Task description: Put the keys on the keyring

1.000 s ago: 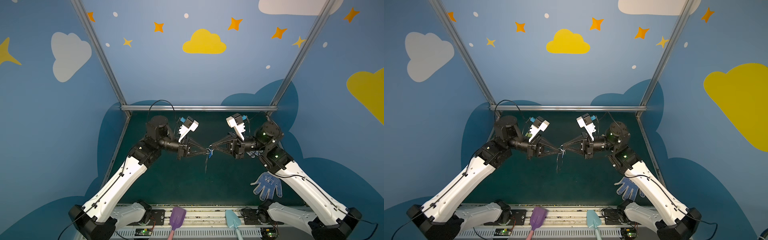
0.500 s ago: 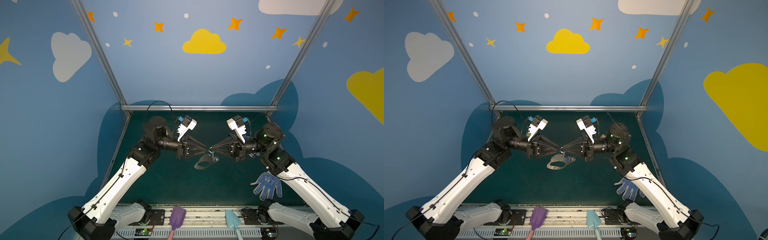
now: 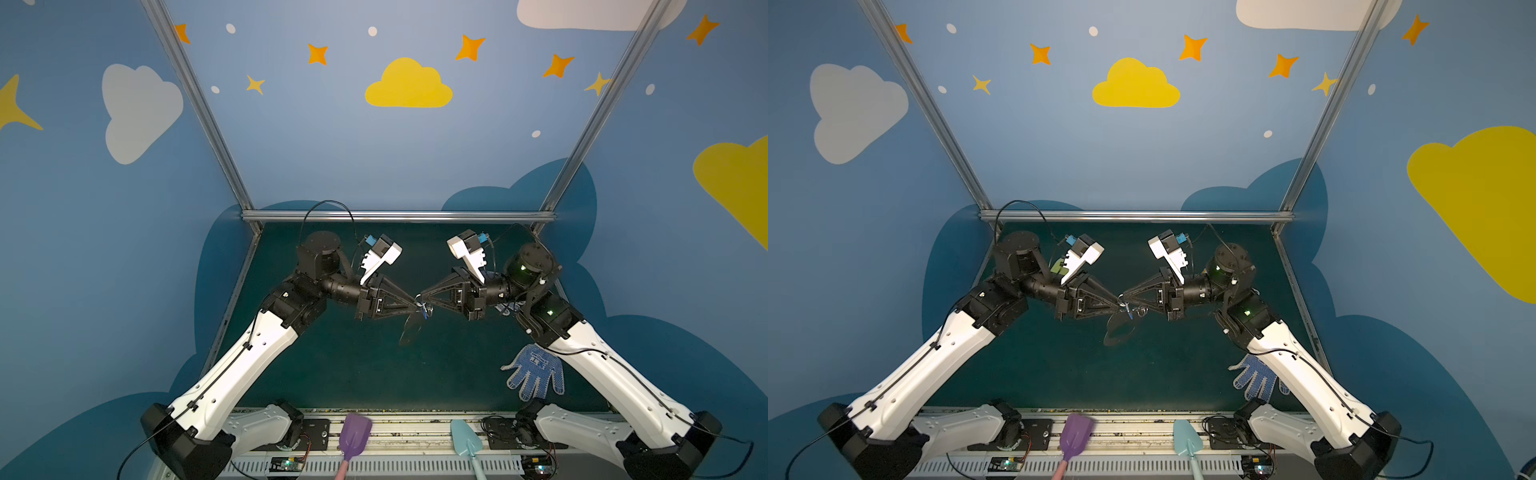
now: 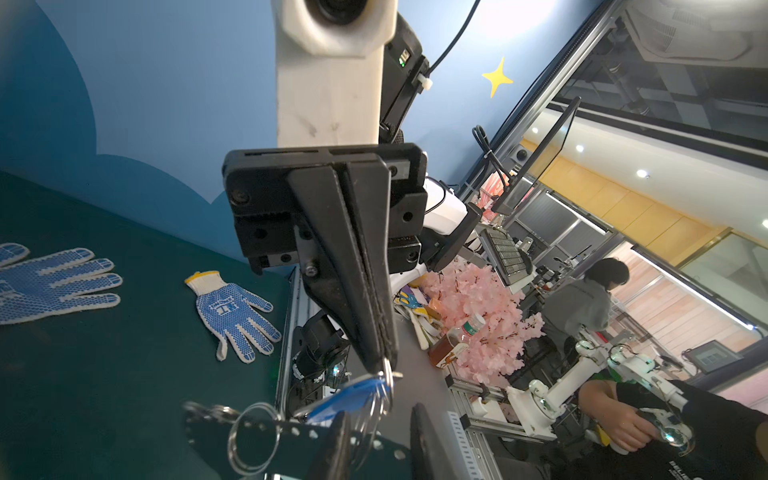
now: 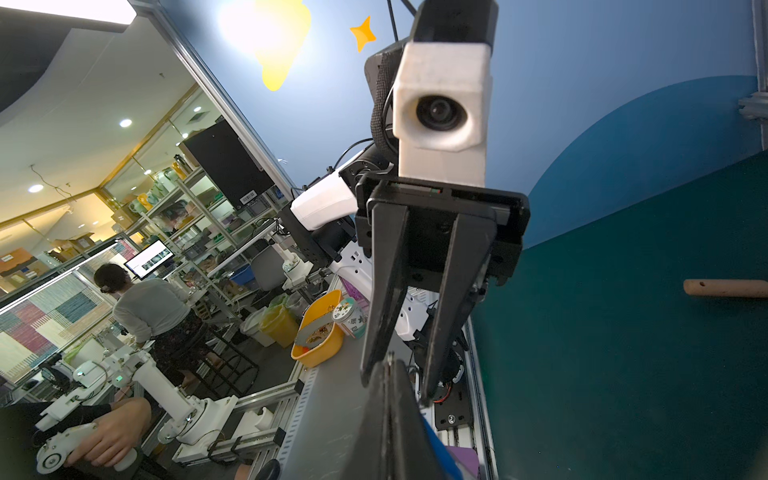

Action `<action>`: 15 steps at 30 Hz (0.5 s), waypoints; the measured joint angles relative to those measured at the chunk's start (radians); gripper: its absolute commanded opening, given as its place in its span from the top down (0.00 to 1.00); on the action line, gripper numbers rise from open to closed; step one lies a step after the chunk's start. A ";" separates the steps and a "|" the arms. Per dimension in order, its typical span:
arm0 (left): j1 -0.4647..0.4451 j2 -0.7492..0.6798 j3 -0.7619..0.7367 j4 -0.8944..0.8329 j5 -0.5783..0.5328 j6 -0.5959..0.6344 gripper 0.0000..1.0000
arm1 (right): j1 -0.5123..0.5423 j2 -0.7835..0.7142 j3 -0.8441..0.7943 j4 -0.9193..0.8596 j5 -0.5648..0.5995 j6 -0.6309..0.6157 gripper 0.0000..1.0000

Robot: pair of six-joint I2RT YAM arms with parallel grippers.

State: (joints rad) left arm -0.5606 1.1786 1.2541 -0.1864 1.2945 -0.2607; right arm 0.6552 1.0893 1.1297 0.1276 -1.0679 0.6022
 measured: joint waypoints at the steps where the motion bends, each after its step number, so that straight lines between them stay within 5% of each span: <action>1: -0.002 0.003 0.002 -0.005 0.000 0.003 0.83 | 0.000 0.001 0.000 0.000 0.000 0.001 1.00; 4: -0.003 0.008 0.006 -0.023 0.003 0.018 0.96 | -0.002 0.002 0.000 0.003 0.001 0.003 1.00; 15: -0.002 0.001 0.012 -0.043 -0.037 0.052 0.96 | -0.018 0.002 0.000 0.013 0.002 0.019 1.00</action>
State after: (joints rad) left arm -0.5625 1.1793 1.2663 -0.2295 1.2575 -0.2085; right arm 0.6369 1.0916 1.1297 0.1402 -1.0664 0.6212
